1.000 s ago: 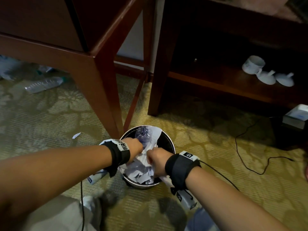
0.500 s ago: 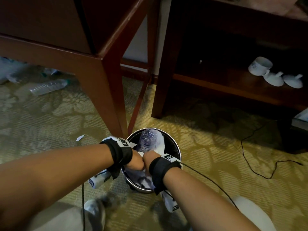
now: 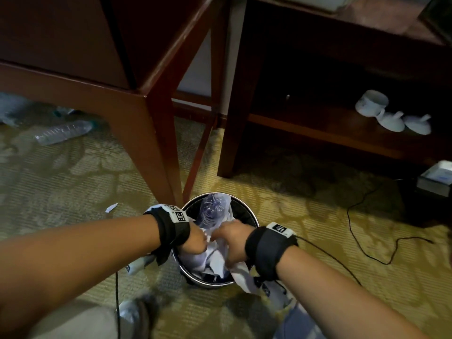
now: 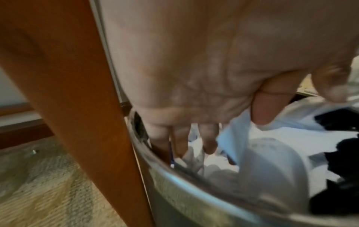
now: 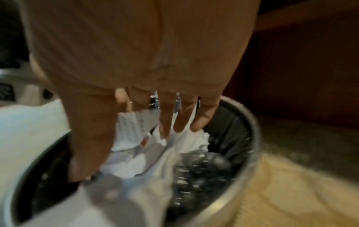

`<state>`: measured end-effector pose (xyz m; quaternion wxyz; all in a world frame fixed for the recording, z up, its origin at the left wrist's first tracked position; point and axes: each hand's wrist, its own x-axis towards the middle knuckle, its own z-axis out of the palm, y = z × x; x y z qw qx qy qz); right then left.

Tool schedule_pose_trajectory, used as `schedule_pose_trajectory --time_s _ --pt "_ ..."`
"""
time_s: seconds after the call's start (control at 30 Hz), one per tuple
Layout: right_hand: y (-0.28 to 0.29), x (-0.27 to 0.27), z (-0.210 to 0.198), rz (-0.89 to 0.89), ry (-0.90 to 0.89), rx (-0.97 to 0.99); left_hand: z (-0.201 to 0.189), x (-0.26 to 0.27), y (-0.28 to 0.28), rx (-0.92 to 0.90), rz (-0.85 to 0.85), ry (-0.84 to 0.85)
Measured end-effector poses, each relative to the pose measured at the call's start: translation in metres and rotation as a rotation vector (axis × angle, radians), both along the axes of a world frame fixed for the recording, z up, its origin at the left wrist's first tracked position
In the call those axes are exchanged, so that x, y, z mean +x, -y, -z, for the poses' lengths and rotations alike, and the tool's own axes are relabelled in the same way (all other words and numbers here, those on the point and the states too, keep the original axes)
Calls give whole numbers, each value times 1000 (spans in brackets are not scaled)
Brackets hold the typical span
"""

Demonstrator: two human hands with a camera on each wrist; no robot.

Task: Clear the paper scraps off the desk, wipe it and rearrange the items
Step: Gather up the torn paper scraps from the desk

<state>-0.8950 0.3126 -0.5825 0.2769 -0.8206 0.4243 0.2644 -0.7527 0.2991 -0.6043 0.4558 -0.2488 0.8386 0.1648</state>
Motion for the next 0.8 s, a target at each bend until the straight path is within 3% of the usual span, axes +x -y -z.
schedule_pose_trajectory --time_s 0.07,0.13,0.23,0.43,0.6,0.8 --pt "0 -13 -4 -87 -140 -35 8 6 7 -185 169 -64" --pt "0 -22 3 -45 -155 -1 13 11 14 -264 113 -143" --pt "1 -28 10 99 -74 13 7 12 22 -217 -95 -226" --pt "-4 -26 23 117 -144 -46 -10 5 17 -364 -130 -263" --pt "-4 -16 28 117 -160 -48 -6 6 10 -240 -174 -312" --pt "-1 -23 22 188 24 151 -1 4 2 -101 -248 -309"
